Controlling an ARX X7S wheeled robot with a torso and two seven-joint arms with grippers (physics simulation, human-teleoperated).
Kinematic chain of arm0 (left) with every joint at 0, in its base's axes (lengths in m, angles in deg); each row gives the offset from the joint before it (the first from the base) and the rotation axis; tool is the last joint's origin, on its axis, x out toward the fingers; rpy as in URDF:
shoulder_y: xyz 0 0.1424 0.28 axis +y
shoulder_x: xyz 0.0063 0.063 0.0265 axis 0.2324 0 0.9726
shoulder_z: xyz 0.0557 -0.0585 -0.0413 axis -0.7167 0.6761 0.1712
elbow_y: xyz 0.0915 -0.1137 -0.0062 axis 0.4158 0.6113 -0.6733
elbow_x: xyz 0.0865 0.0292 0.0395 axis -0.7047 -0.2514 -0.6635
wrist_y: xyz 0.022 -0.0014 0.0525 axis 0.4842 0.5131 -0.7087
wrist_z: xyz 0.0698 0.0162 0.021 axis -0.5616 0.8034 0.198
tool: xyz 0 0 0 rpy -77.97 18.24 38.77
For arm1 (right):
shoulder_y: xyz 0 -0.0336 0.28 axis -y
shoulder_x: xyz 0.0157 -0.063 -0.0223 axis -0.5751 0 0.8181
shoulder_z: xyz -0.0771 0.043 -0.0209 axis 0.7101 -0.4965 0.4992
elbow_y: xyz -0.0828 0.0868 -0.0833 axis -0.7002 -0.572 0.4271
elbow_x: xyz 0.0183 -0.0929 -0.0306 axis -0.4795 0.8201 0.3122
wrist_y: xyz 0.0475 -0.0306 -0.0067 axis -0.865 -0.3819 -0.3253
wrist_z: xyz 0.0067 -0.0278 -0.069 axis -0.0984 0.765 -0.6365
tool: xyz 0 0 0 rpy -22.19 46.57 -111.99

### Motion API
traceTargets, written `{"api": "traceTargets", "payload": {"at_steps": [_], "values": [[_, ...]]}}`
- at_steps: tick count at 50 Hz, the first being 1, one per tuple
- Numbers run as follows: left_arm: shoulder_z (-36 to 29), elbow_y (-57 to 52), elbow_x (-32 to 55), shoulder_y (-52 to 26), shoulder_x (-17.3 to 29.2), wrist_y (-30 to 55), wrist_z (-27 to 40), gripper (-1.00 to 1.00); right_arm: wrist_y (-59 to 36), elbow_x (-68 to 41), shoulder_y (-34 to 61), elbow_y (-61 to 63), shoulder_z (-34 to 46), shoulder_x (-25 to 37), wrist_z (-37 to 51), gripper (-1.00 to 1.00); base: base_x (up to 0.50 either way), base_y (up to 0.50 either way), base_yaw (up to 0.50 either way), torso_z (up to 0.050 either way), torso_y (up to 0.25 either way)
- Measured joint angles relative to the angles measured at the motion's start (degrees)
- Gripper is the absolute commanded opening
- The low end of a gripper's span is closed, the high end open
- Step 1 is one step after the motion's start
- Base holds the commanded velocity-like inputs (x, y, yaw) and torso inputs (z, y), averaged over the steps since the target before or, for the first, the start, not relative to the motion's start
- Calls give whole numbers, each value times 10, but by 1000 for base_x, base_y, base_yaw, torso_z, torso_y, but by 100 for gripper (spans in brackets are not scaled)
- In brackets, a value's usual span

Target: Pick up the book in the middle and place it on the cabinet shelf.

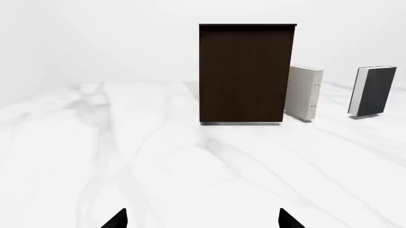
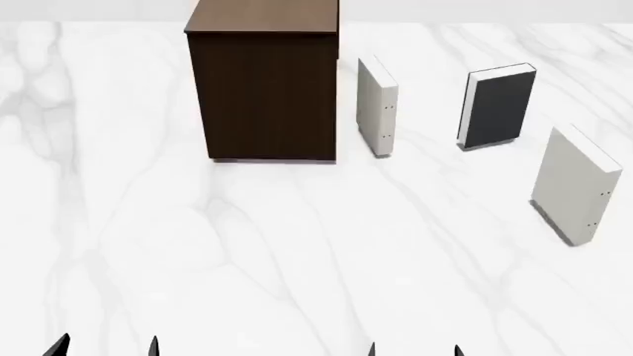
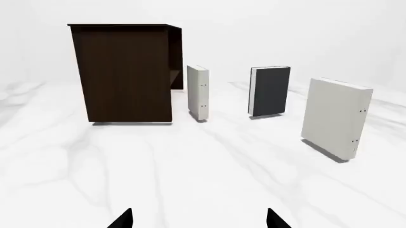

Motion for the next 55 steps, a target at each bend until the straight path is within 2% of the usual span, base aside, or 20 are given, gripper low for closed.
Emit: {"api": "traceTargets", "payload": {"at_steps": [29, 38, 55], "values": [[-38, -13, 31, -3, 32, 11, 35, 100, 11, 0, 6, -11, 37, 30, 70, 100, 0, 0, 0, 0, 0], [-54, -124, 32, 8, 44, 57, 48, 100, -11, 15, -9, 84, 46, 34, 101, 100, 0, 0, 0, 0, 0], [-83, -383, 15, 11, 63, 184, 76, 100, -154, 26, -10, 349, 67, 49, 120, 100, 0, 0, 0, 0, 0]]}}
